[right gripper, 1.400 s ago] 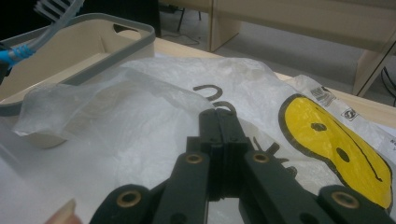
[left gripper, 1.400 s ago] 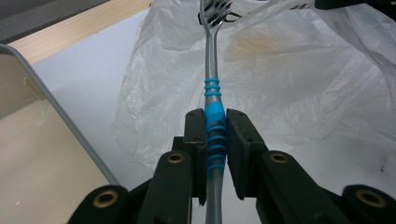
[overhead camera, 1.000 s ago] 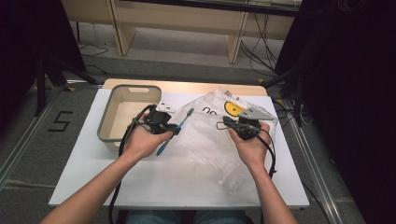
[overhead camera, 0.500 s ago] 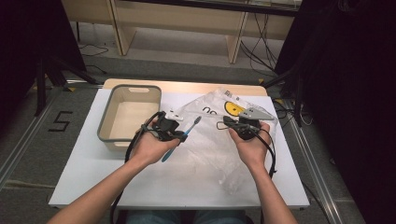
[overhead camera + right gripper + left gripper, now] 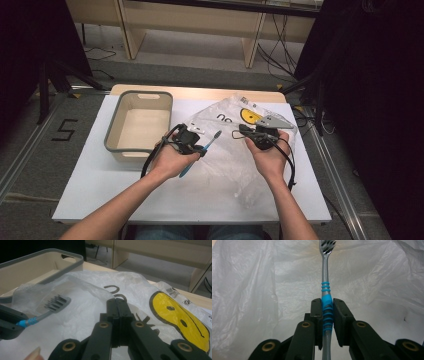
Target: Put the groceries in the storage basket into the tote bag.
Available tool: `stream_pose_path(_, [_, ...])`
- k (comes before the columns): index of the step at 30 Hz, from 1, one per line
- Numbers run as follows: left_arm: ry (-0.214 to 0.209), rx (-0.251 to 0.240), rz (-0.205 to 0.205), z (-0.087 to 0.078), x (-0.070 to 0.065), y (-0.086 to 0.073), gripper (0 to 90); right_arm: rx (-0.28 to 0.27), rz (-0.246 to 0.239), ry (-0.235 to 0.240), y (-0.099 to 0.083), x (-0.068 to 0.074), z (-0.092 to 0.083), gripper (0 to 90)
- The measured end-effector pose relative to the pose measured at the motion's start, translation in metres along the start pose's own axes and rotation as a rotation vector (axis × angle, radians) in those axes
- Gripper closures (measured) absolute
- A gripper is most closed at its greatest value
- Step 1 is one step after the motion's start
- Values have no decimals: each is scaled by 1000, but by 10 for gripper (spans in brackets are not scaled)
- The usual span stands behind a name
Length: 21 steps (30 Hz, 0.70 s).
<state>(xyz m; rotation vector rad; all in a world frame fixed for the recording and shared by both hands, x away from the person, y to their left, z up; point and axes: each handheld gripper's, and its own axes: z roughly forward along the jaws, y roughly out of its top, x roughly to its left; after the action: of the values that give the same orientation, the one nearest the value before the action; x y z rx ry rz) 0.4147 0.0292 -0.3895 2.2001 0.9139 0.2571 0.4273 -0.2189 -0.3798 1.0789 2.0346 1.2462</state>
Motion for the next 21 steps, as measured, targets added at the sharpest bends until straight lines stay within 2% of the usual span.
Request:
stream_pose_path(13, [7,18,-25,21,0,6,785,0,0,0,0,0,0,900])
stream_pose_path(21, [30,22,-36,35,1,12,785,-1,-2,5,0,1,0,900])
